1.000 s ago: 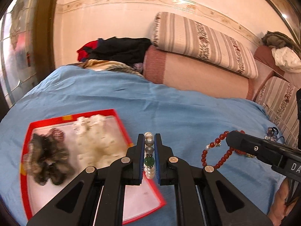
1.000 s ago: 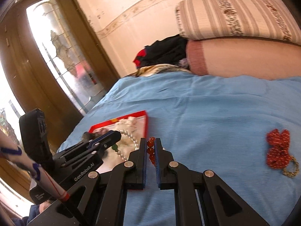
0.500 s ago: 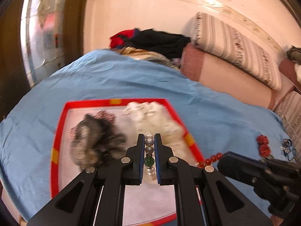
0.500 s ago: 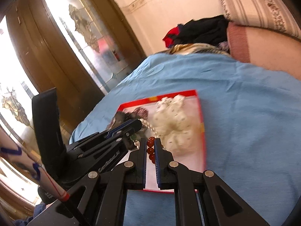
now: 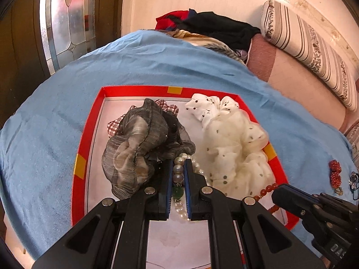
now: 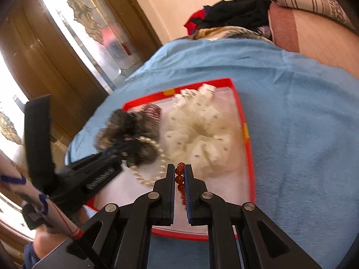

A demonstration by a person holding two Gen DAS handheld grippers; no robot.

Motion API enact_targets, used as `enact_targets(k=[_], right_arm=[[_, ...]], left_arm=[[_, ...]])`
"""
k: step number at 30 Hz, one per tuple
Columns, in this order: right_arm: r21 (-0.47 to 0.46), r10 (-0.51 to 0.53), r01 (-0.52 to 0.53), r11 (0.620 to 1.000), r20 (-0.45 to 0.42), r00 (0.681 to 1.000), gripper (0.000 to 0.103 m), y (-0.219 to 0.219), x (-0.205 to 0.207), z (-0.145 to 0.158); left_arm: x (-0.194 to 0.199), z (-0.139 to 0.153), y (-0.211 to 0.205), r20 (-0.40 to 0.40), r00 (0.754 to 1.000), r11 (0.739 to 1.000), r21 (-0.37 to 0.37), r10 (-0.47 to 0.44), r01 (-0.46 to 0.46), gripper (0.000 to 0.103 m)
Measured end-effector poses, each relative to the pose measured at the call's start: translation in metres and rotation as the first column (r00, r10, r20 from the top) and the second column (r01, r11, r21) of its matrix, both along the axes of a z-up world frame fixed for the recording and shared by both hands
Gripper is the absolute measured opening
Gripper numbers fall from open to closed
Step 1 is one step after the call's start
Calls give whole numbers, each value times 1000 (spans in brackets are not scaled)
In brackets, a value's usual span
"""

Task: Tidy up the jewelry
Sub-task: 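Carry the pearl and red beaded bracelets over the box with both tools, then open both grippers to drop the bracelets into the box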

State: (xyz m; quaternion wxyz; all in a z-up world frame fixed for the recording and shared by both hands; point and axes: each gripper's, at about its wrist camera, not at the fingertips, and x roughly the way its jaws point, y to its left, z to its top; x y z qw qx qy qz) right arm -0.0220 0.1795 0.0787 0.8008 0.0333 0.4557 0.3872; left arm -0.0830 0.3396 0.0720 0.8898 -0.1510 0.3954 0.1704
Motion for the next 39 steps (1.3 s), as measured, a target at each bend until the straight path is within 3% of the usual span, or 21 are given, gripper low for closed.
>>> enact_targets(k=[9, 11, 13, 15, 39], right_arm=[[-42, -41, 39, 998, -33, 999, 9, -10, 13, -21], [-49, -41, 39, 998, -28, 999, 9, -11, 13, -21], [-53, -45, 43, 998, -26, 999, 9, -12, 14, -21], [-47, -43, 42, 998, -30, 999, 9, -14, 14, -21], [15, -72, 73, 997, -22, 997, 15, -47, 6, 8]], left_arm=[[5, -1, -5, -27, 1000, 999, 45, 12, -11, 12], [6, 0, -8, -20, 1000, 999, 49, 7, -6, 20], [6, 3, -11, -10, 1000, 998, 69, 4, -4, 38], [6, 6, -14, 7, 1000, 997, 78, 1, -1, 43], [17, 28, -43, 105, 992, 995, 77, -65, 57, 43]])
